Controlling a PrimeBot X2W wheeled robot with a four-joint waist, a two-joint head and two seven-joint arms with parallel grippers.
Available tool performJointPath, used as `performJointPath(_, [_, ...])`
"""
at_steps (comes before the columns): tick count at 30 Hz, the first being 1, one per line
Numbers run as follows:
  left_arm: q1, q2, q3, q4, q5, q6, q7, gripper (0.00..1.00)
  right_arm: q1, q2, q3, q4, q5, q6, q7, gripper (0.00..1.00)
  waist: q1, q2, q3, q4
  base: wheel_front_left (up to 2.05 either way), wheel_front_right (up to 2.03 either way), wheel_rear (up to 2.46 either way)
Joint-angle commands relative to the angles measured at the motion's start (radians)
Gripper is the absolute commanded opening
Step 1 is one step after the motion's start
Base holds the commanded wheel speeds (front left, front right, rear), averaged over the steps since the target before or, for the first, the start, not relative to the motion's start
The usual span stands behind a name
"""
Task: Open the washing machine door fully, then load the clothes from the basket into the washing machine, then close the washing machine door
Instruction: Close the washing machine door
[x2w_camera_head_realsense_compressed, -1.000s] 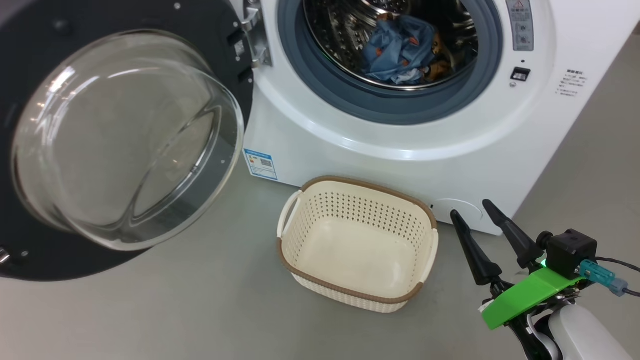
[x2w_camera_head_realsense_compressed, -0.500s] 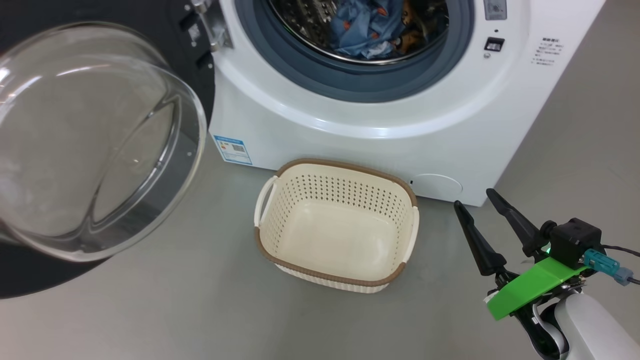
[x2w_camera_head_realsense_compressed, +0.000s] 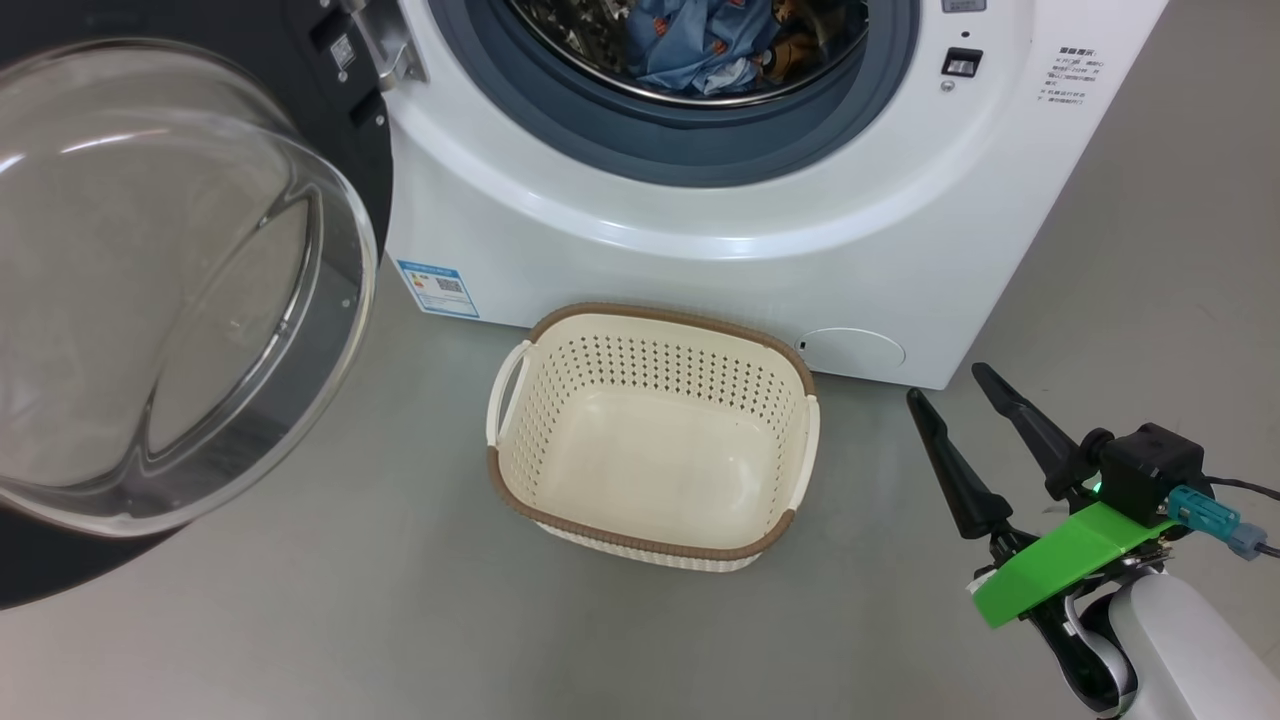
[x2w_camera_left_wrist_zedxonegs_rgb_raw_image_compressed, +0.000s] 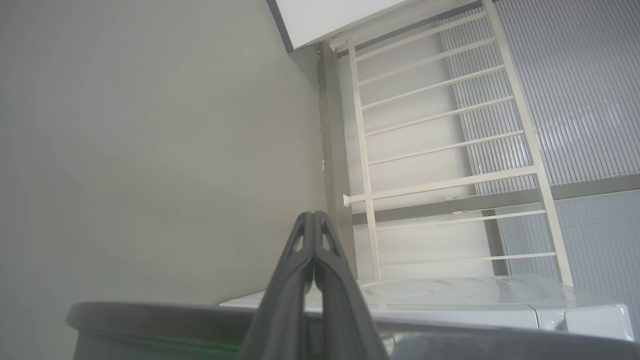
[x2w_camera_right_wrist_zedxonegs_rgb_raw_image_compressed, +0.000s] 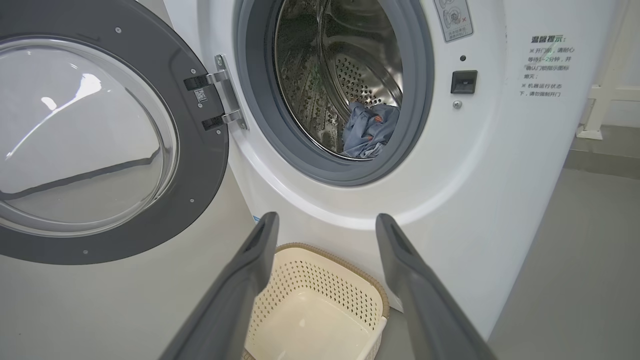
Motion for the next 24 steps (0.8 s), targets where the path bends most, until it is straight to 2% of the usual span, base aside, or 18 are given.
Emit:
performJointPath(1, [-0.021,0.083,0.009,-0.011,-0.014,-0.007,0.015,0.0,-0.016,-0.003,0.011,-0.017,-0.012,0.002,-0.005,1.0,0.0,0.0,-0.002,0.0,0.0,0.0,0.0])
performJointPath(9, [-0.015,0.084,-0.026,0.003,0.002,-0.007,0.064,0.0,-0.014,0.012,0.005,-0.015,-0.011,0.002,-0.005,1.0,0.0,0.0,-0.019,0.001,0.0,0.0,0.0])
performJointPath(24, [0.089,0.028,-0.078,-0.174,-0.055,-0.007,0.34,0.0,0.012,0.073,-0.017,-0.013,0.001,0.002,-0.005,1.0,0.0,0.0,-0.071,0.014,0.0,0.0,0.0])
